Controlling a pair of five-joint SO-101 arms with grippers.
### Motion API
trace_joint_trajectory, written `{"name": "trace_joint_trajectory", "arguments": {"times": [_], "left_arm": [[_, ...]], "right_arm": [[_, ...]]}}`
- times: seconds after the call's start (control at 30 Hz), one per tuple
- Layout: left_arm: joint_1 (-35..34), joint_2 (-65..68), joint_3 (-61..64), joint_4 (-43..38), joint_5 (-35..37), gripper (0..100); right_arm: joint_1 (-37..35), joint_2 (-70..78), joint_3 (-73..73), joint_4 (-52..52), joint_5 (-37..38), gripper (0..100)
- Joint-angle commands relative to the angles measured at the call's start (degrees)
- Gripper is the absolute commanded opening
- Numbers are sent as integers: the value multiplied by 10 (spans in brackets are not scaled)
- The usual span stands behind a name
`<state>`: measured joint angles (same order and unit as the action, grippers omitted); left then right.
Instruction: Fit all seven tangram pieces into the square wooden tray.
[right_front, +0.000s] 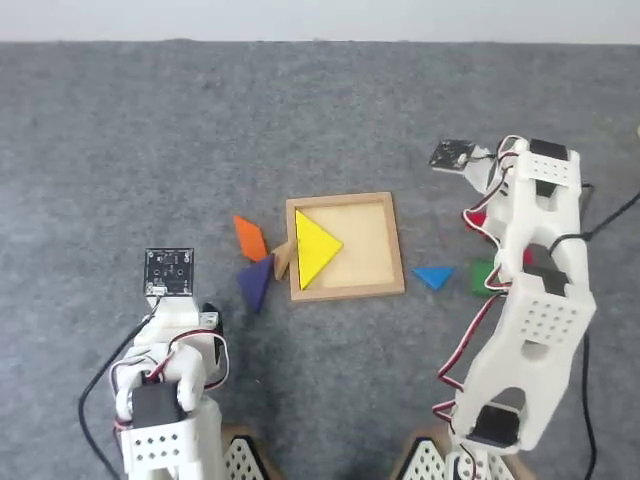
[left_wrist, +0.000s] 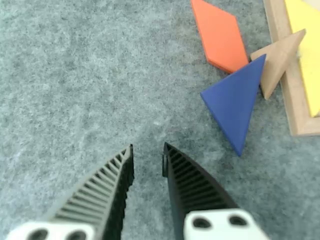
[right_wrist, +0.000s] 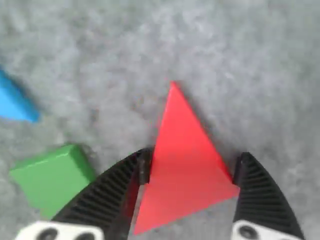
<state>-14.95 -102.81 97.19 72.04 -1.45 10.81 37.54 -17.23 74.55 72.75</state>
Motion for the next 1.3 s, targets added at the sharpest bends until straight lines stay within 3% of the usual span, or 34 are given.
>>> {"name": "trace_joint_trajectory", "arguments": {"times": [0.0,0.47,1.0,1.17,1.27], "left_arm": [[-4,-11,-7,2,-1,93],[-4,-11,-7,2,-1,93],[-4,-11,-7,2,-1,93],[-4,-11,-7,2,-1,93],[-4,-11,-7,2,-1,93]], "right_arm": [[26,-52,-30,-12,-54,289],[68,-28,-47,-43,-306,286],[75,-69,-69,-43,-526,284],[73,-50,-67,-11,-553,290],[73,-21,-78,-14,-556,348]]}}
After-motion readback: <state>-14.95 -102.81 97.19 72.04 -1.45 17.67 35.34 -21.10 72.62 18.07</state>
